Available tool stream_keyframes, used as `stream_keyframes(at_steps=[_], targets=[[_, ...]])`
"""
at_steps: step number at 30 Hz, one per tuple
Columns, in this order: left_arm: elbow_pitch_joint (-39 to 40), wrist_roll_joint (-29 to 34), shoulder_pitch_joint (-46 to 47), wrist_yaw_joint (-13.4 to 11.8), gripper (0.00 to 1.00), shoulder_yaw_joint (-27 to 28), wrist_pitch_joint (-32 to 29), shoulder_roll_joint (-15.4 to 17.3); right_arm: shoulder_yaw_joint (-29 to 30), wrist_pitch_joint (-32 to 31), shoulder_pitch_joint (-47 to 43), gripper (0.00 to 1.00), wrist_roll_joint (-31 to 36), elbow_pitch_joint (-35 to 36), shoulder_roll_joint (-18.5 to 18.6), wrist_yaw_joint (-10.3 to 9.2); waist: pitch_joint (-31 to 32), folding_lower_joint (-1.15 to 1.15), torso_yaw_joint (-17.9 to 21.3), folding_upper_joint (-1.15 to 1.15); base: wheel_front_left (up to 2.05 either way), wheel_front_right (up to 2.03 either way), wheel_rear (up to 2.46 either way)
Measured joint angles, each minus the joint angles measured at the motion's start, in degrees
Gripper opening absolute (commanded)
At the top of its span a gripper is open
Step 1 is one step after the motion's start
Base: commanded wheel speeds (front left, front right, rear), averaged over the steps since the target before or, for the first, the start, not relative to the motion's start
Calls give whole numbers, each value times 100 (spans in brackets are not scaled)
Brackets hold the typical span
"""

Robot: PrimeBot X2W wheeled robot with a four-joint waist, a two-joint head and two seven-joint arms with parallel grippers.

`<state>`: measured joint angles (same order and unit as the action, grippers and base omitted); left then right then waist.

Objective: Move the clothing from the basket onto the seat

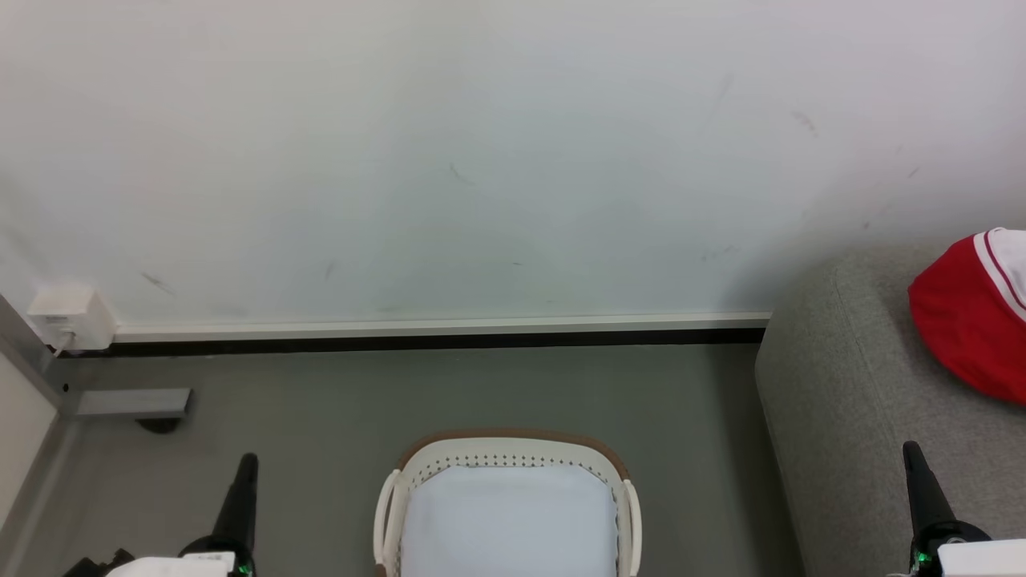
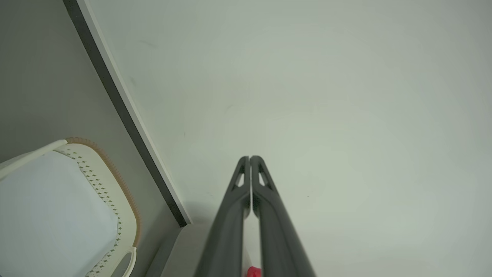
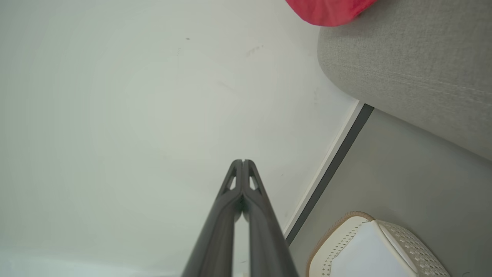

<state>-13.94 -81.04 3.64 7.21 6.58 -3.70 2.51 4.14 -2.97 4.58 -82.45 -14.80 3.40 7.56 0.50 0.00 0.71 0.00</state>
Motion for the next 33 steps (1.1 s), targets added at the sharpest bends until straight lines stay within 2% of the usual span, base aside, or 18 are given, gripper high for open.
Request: stream_keyframes(at_steps=[24, 33], targets=[[-12, -990, 207, 8, 0, -2, -252, 12, 140, -253, 115, 0, -913, 59, -2, -1, -60, 0, -62, 0, 0, 0, 0], [-14, -1093, 244, 8, 0, -2, -283, 14, 164, -301, 124, 0, -1054, 73, -3, -1, -68, 0, -71, 0, 0, 0, 0]])
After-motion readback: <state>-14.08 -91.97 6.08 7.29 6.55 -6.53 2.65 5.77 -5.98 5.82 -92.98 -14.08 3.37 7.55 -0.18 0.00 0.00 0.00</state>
